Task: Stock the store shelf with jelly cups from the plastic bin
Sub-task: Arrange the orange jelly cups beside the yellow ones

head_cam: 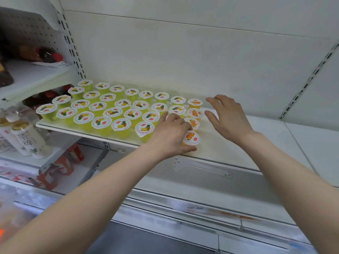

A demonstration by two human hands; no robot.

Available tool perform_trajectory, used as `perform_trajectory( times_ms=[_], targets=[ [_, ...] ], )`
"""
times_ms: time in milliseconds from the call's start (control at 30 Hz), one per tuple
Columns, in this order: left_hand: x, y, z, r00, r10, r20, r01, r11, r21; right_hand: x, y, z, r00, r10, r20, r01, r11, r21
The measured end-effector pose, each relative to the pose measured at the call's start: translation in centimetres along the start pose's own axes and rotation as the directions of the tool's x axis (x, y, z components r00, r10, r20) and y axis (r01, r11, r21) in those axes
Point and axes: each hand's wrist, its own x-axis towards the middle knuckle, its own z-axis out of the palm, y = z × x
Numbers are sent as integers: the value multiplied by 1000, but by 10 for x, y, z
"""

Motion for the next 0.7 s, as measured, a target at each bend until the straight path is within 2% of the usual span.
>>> perform_trajectory(
  times_ms=[233, 400, 533, 700],
  targets=[
    [-2, -2, -1, 999, -2, -41, 4, 998, 60, 12, -6, 1, 1000, -19, -7, 20, 999, 28],
    [-5, -10, -13, 991, -43, -129, 44, 999, 12, 24, -23, -5, 998, -65, -15, 66, 997, 37],
    [-19, -41, -29, 966, -91, -244, 91, 996, -10, 38, -51, -10, 992, -119, -29, 120, 992, 29],
    [-65, -102, -53, 931, -139, -338, 164, 985, 47, 52, -112, -6, 972, -227, -55, 229, 972, 47]
  ],
)
